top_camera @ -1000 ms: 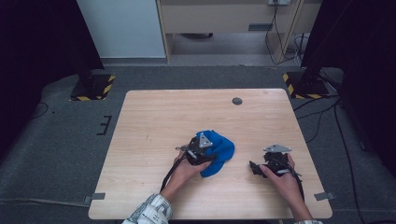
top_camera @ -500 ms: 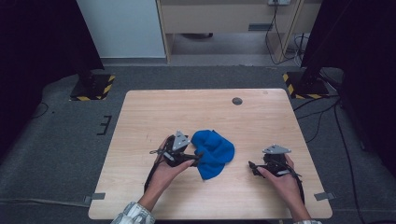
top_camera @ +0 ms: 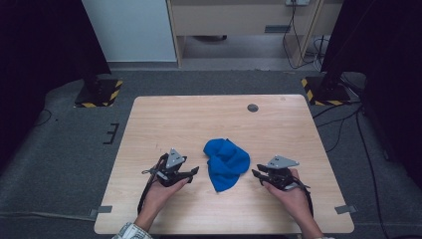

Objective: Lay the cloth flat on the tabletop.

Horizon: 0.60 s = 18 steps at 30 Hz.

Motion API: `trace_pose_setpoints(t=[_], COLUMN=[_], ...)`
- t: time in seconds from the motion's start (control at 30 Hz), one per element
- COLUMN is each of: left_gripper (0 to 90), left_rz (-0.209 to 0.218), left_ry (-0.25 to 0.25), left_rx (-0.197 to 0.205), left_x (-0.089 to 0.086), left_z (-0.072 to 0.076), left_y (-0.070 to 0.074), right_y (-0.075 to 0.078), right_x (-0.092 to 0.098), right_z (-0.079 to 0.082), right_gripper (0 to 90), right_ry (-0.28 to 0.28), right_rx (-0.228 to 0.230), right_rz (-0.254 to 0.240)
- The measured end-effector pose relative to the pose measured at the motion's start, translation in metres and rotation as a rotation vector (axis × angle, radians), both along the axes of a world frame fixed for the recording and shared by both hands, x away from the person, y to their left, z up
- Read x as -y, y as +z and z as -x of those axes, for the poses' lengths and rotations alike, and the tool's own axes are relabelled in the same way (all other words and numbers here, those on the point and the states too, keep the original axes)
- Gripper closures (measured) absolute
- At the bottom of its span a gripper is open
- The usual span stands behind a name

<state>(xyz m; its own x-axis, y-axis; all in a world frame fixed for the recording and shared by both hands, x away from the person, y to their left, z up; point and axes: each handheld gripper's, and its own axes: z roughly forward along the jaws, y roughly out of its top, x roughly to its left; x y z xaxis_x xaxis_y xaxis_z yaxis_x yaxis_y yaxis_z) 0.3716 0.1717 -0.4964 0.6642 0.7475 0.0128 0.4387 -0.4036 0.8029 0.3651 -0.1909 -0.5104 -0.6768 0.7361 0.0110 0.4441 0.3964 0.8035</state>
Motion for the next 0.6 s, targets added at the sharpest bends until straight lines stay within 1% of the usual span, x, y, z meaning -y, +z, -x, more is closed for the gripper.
trace_pose_setpoints(t=[0.03,0.07,0.1,0.17,0.23,0.3,0.4,0.47,0.5,0.53,0.6], left_gripper=[40.6,40.6,41.3,41.4,40.7,40.6,40.7,40.8,40.8,40.8,40.8], left_rz=[0.0,0.001,0.004,0.006,0.009,0.026,0.036,0.032,0.03,0.03,0.025], left_ry=[0.0,0.001,0.0,0.0,0.001,0.004,0.009,0.008,0.009,0.009,0.007], left_rx=[0.0,-0.005,-0.011,-0.018,-0.021,-0.019,-0.012,-0.011,-0.009,-0.007,-0.005], left_x=[0.0,0.0,0.0,0.0,-0.001,-0.004,-0.005,-0.005,-0.004,-0.004,-0.004], left_z=[0.0,-0.001,-0.001,-0.001,-0.001,0.0,-0.001,-0.001,0.0,0.0,0.0], left_y=[0.0,-0.001,-0.001,-0.003,-0.003,-0.002,0.0,0.0,0.0,0.0,-0.001], right_y=[0.0,0.002,0.003,0.005,0.006,0.007,0.007,0.004,0.001,-0.001,-0.003], right_x=[0.0,-0.01,-0.015,-0.028,-0.039,-0.051,-0.067,-0.076,-0.08,-0.083,-0.088], right_z=[0.0,0.002,0.002,0.003,0.004,0.004,0.003,0.0,-0.001,-0.003,-0.004], right_gripper=[68.1,68.2,66.9,61.0,56.6,50.4,46.7,47.1,48.7,53.5,68.5], right_ry=[0.0,0.037,0.056,0.094,0.117,0.147,0.169,0.172,0.175,0.182,0.186], right_rx=[0.0,0.002,0.005,0.008,0.011,0.016,0.025,0.028,0.024,0.026,0.029], right_rz=[0.0,-0.001,-0.007,-0.011,-0.016,-0.003,0.018,0.041,0.056,0.069,0.081])
